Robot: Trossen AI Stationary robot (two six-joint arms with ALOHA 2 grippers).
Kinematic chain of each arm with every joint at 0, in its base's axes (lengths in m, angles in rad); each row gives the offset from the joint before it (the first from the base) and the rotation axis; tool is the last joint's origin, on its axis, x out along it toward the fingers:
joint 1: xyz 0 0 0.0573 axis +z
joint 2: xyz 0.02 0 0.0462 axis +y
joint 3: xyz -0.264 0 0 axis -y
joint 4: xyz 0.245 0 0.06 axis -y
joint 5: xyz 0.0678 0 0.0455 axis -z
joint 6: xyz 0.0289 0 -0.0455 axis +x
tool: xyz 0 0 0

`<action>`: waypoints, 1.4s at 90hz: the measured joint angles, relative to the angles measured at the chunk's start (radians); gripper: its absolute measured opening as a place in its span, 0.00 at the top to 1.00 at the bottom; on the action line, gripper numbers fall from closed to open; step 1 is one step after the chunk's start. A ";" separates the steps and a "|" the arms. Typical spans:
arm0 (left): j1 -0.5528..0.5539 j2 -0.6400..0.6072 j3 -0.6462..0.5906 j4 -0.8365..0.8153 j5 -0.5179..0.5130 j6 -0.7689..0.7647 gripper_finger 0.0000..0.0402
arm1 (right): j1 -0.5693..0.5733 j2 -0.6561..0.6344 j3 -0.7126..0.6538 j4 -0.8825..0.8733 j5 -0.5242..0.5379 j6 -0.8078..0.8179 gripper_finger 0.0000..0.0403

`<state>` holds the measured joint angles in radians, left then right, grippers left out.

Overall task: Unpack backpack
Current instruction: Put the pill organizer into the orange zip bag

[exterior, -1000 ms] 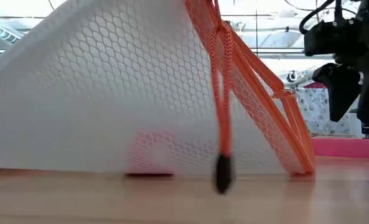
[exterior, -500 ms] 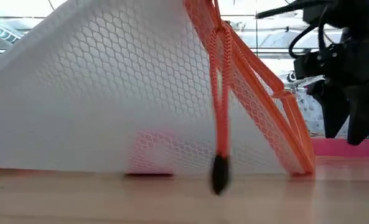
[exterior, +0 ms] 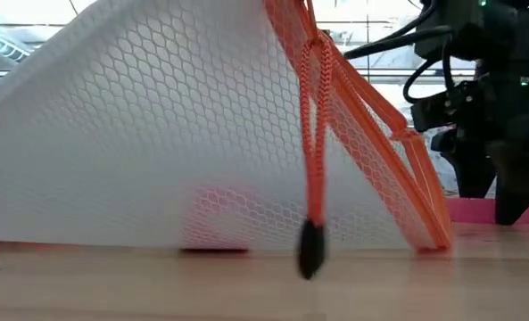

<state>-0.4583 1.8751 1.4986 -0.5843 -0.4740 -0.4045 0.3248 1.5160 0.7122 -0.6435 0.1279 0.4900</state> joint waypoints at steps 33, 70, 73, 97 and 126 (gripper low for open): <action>0.000 0.000 0.000 0.000 0.000 0.000 1.00 | -0.004 0.010 -0.001 -0.007 -0.033 0.024 0.56; 0.000 0.000 0.000 0.000 0.000 0.000 1.00 | 0.027 0.014 0.081 -0.080 -0.150 -0.009 0.54; 0.000 0.000 0.000 0.000 0.000 0.000 1.00 | 0.034 0.014 0.095 -0.077 -0.164 -0.008 0.55; 0.000 0.000 0.000 -0.001 0.000 -0.001 1.00 | 0.123 0.013 0.182 -0.135 -0.231 -0.006 0.52; 0.002 0.000 0.000 -0.002 0.000 0.001 1.00 | 0.222 0.011 0.334 -0.021 -0.240 0.020 0.54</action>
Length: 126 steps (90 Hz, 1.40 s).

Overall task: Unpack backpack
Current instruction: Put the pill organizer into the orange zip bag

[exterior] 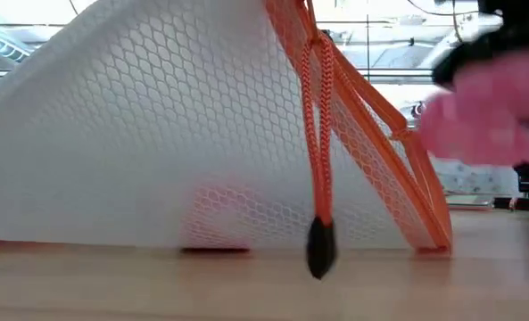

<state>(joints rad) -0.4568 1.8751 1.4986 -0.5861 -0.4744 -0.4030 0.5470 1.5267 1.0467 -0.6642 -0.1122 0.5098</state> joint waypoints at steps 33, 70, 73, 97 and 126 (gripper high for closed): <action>0.014 0.000 0.000 0.002 0.000 0.000 1.00 | 0.027 0.024 0.028 0.311 0.028 -0.092 0.53; 0.016 0.000 0.000 0.002 0.000 0.000 1.00 | -0.026 0.176 0.075 0.349 0.066 -0.196 0.52; 0.016 0.000 0.000 0.002 0.000 0.000 1.00 | -0.030 0.194 0.095 0.323 0.074 -0.208 0.52; 0.016 0.000 0.000 0.002 0.000 0.000 1.00 | -0.057 0.368 0.386 -0.030 0.165 -0.316 0.52; 0.016 -0.001 0.000 -0.002 0.010 0.020 1.00 | -0.117 0.454 0.473 -0.138 0.207 -0.497 0.52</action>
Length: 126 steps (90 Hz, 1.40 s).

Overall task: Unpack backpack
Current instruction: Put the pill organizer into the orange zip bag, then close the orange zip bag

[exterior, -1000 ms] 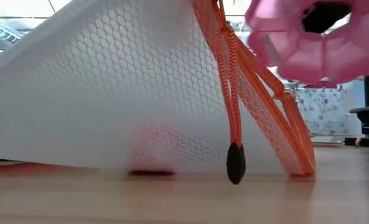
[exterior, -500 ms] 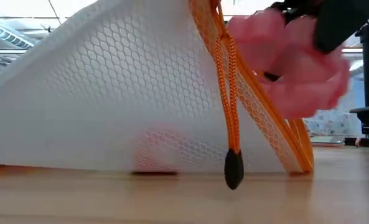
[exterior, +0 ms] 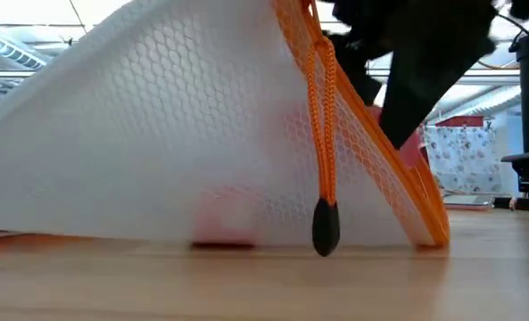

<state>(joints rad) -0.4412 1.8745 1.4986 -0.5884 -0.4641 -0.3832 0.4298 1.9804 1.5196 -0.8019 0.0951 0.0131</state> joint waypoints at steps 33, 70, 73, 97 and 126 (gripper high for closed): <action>-0.003 -0.002 0.000 0.007 0.028 0.006 1.00 | -0.004 -0.006 0.000 -0.012 0.019 -0.043 0.43; -0.013 -0.006 0.000 0.005 0.041 0.007 1.00 | 0.038 -0.010 0.018 -0.048 0.121 -0.098 0.33; -0.014 -0.009 0.000 0.003 0.042 0.007 1.00 | 0.045 -0.010 0.025 -0.060 0.119 -0.089 0.33; -0.014 -0.011 0.000 0.003 0.042 0.007 1.00 | 0.136 -0.011 0.126 -0.233 0.115 0.004 0.36; -0.014 -0.011 0.000 0.003 0.042 0.004 1.00 | 0.239 -0.011 0.062 -0.210 0.131 0.216 0.55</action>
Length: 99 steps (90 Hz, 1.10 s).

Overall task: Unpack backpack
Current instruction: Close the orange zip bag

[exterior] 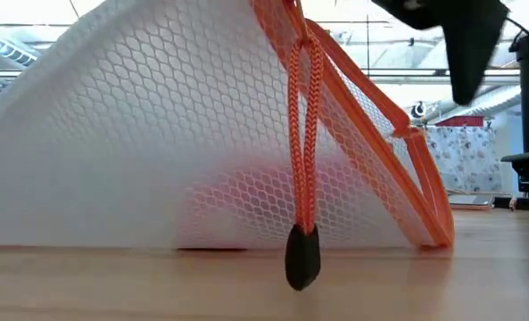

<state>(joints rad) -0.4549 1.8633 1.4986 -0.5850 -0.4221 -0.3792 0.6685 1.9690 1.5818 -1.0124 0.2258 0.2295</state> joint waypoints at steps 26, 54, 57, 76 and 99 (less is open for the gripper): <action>0.000 0.000 0.000 0.000 0.000 -0.005 1.00 | -0.045 0.000 -0.100 0.118 0.016 -0.110 0.97; 0.002 -0.002 0.000 -0.004 -0.016 -0.006 1.00 | -0.198 0.001 -0.184 0.316 0.062 -0.221 1.00; 0.002 -0.002 0.000 -0.003 -0.015 -0.006 1.00 | -0.195 0.001 -0.178 0.311 0.078 -0.225 1.00; -0.006 -0.002 0.000 0.004 0.003 -0.006 1.00 | -0.130 -0.064 -0.134 0.273 0.094 -0.201 1.00; -0.018 -0.002 0.000 0.004 0.003 -0.007 1.00 | -0.021 -0.169 -0.117 0.150 0.093 -0.049 1.00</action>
<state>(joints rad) -0.4728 1.8610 1.4986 -0.5813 -0.4194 -0.3859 0.6478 1.7998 1.4651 -0.8628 0.3193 0.1809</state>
